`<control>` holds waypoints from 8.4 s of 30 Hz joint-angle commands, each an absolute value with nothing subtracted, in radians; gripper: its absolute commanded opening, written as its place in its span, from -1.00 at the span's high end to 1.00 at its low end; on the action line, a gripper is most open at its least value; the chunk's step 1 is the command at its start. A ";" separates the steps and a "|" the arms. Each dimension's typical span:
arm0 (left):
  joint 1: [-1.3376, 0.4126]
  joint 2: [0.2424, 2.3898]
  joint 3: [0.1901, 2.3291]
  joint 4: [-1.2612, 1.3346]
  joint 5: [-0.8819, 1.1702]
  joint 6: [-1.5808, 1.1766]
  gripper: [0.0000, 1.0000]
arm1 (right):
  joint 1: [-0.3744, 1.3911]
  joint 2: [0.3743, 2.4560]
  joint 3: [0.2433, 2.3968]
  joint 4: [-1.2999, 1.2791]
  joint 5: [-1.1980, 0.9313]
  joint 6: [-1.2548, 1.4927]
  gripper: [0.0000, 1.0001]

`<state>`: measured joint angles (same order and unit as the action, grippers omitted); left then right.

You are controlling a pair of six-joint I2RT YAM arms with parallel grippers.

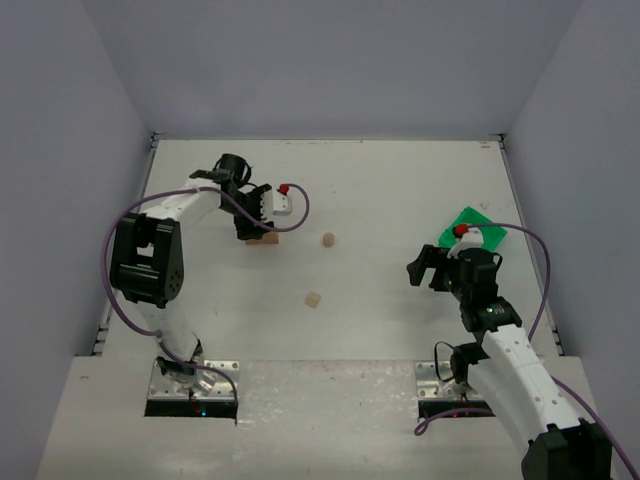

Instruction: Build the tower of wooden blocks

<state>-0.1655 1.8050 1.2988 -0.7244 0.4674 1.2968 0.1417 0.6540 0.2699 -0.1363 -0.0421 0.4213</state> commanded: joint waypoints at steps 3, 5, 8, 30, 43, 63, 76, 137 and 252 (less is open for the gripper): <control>-0.186 1.776 1.300 -0.708 0.509 1.293 -0.32 | 0.144 0.641 0.294 -0.105 -0.057 0.407 -0.97; -0.186 1.777 1.303 -0.697 0.508 1.283 -0.31 | 0.144 0.640 0.293 -0.105 -0.057 0.407 -0.97; -0.186 1.781 1.306 -0.682 0.499 1.271 -0.30 | 0.144 0.639 0.293 -0.106 -0.056 0.406 -0.97; -0.193 1.794 1.310 -0.618 0.487 1.223 -0.29 | 0.144 0.652 0.290 -0.098 -0.069 0.402 -0.97; -0.193 1.760 1.299 -0.669 0.484 1.258 -0.35 | 0.143 0.646 0.284 -0.092 -0.081 0.400 -0.97; -0.198 1.518 1.470 -0.273 0.532 0.594 -1.00 | 0.298 0.826 0.416 -0.061 -0.123 0.355 -0.97; -0.196 1.276 1.188 -0.159 -0.105 -0.322 -1.00 | 0.711 1.455 0.959 -0.250 0.264 0.317 -0.97; -0.158 0.816 0.657 -0.123 -0.342 -0.529 -1.00 | 0.727 2.059 1.418 -0.310 0.331 0.390 0.30; -0.032 1.012 0.691 -0.193 -0.368 -0.632 -1.00 | 0.940 2.198 1.875 -0.323 0.195 -0.163 -0.97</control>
<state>-0.0441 1.0511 0.6491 -0.2268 -0.3246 -0.6257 0.9314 2.2433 1.8961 -0.3769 0.1828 -0.1189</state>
